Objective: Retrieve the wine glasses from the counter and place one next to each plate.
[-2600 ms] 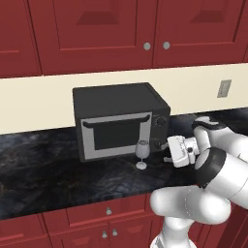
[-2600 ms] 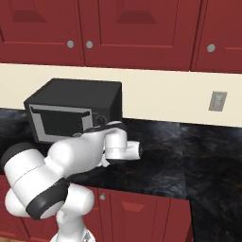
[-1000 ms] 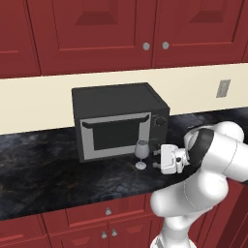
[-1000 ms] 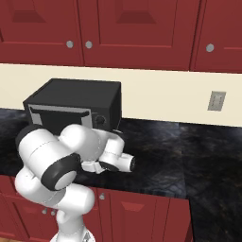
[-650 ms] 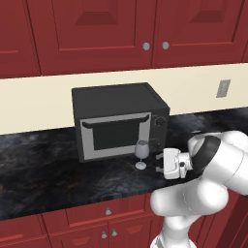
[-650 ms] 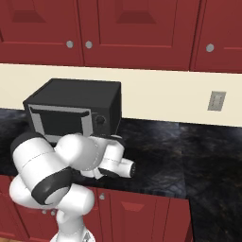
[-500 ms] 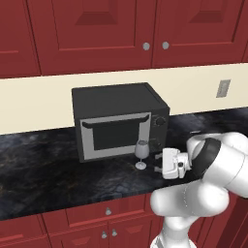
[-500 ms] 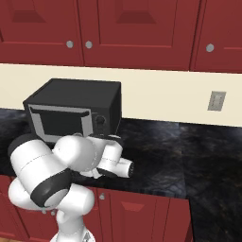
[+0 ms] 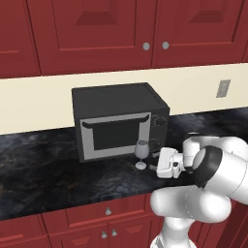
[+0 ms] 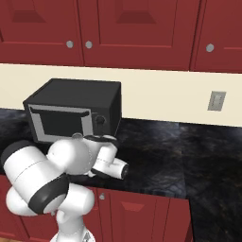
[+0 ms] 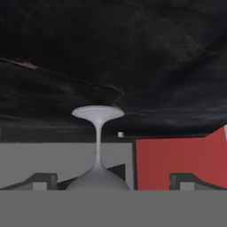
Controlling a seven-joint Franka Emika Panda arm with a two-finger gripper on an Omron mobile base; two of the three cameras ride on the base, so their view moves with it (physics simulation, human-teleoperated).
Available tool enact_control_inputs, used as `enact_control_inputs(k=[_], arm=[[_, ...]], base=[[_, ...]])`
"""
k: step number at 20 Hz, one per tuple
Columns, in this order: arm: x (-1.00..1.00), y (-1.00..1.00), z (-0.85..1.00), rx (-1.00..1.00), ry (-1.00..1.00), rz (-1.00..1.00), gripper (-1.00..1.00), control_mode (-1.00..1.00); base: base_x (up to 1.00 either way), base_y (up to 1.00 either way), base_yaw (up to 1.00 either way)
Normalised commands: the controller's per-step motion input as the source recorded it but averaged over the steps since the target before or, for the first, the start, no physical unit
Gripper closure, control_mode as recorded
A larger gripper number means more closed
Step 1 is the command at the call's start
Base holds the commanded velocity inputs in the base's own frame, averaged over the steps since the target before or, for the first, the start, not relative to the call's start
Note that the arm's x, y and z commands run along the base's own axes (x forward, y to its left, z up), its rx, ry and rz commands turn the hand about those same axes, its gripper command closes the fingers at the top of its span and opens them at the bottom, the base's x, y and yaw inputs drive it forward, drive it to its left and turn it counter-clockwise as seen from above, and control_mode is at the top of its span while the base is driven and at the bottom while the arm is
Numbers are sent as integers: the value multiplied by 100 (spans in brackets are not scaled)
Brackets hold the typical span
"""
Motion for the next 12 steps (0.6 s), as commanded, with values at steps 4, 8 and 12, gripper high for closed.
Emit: enact_control_inputs(k=[4, 8, 12], arm=[[8, 29, 0, 0, 0, 0, -100, -100], [7, 2, 0, 1, 1, 0, -100, -100], [0, 11, -4, 10, 10, 0, -100, -100]], base=[[0, 0, 0], [0, 0, 0], [0, 0, 0]])
